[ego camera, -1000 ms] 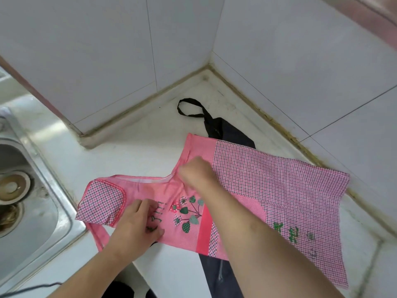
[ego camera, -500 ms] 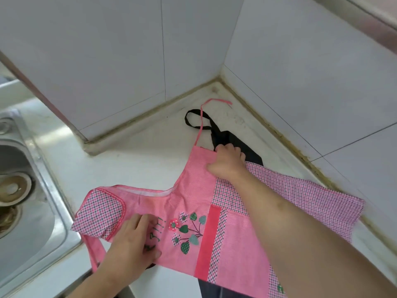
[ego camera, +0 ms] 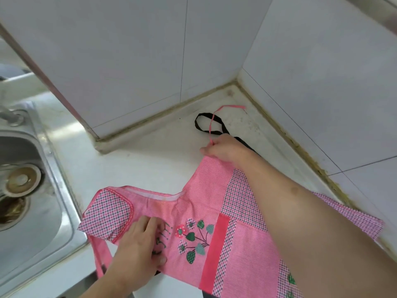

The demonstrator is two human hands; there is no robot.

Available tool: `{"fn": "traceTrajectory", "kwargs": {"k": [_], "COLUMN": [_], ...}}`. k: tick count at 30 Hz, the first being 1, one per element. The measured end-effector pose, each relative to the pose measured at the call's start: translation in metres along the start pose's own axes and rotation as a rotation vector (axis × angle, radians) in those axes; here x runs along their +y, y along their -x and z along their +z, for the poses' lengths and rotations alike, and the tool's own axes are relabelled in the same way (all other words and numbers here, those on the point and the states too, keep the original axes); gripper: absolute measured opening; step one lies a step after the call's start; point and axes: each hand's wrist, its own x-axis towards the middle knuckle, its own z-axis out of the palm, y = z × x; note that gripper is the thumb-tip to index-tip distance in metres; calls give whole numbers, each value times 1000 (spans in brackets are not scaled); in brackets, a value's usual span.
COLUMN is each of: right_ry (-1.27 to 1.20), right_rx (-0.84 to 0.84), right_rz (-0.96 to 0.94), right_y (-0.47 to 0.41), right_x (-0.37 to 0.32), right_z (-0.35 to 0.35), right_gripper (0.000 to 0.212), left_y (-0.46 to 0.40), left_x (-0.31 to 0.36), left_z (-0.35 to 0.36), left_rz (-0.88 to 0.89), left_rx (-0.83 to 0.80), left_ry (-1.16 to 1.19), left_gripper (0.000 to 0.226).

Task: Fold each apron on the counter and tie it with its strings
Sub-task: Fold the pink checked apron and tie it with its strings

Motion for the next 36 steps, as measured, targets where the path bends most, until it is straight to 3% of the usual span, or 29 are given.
{"fn": "traceTrajectory", "kwargs": {"k": [2, 6, 8, 12, 17, 21, 24, 29, 34, 36], "right_ry": [83, -29, -90, 62, 38, 74, 31, -107, -301, -413], "right_rx": [-79, -144, -115, -64, -56, 12, 58, 60, 86, 107], "right_rz": [-71, -14, 13, -88, -124, -177, -201, -227, -121, -47], "right_y": [4, 5, 6, 6, 6, 4, 5, 11, 11, 10], "right_x": [0, 3, 9, 22, 24, 22, 22, 22, 19, 17], "right_z": [-13, -31, -32, -28, -18, -9, -4, -4, -11, -17], "right_gripper": [10, 40, 36, 27, 31, 15, 11, 24, 24, 15], "left_y": [-1, 0, 0, -1, 0, 0, 0, 0, 0, 0], "left_x": [0, 0, 1, 2, 2, 2, 3, 3, 1, 0], "left_z": [0, -1, -1, -3, -3, -3, -2, -2, -2, -1], "left_rz": [-8, -15, -15, -12, -13, -9, -8, -12, -11, -9], "left_rx": [-13, -24, -24, -25, -23, -19, -19, -21, -22, -32], "left_ry": [8, 6, -3, -3, 9, -1, -7, -9, -21, -18], "left_gripper": [76, 76, 76, 76, 76, 76, 75, 75, 75, 75]}}
